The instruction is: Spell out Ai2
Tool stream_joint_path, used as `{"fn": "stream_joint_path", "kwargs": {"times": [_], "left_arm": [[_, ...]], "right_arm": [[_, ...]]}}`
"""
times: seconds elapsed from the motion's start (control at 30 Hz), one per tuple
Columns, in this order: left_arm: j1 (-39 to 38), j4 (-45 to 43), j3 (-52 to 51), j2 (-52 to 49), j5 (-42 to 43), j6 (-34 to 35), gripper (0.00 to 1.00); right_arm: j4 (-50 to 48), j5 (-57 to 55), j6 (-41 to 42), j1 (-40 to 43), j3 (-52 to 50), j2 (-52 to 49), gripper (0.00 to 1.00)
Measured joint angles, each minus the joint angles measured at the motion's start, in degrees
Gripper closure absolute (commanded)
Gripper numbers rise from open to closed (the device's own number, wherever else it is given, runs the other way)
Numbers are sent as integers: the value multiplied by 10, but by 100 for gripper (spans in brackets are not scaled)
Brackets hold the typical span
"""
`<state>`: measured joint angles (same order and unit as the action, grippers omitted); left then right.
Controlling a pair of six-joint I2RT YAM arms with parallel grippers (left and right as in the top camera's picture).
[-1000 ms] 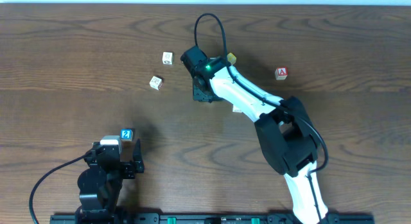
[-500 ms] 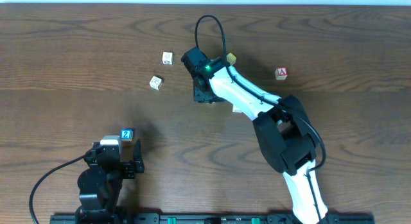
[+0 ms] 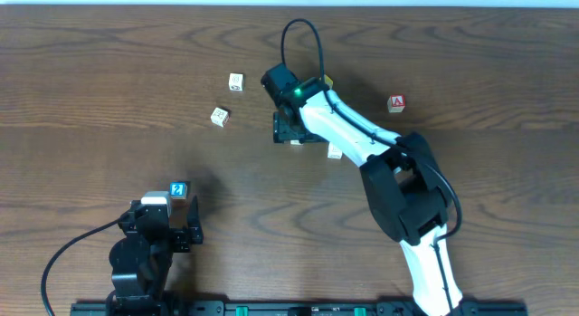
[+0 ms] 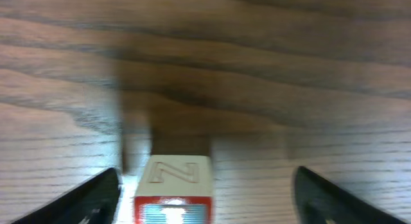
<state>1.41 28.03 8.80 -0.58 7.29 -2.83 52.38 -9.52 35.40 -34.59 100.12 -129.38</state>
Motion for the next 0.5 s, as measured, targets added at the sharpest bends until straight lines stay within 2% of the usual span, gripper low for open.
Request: {"fn": "stream_joint_path", "kwargs": {"times": [0.2, 0.37, 0.5], "left_arm": [[0, 0, 0, 0, 0, 0, 5], [0, 0, 0, 0, 0, 0, 5], [0, 0, 0, 0, 0, 0, 5]], "right_arm": [[47, 3, -29, 7, 59, 22, 1], [84, -12, -64, 12, 115, 103, 1], [109, -28, -91, 56, 128, 138, 1]]}}
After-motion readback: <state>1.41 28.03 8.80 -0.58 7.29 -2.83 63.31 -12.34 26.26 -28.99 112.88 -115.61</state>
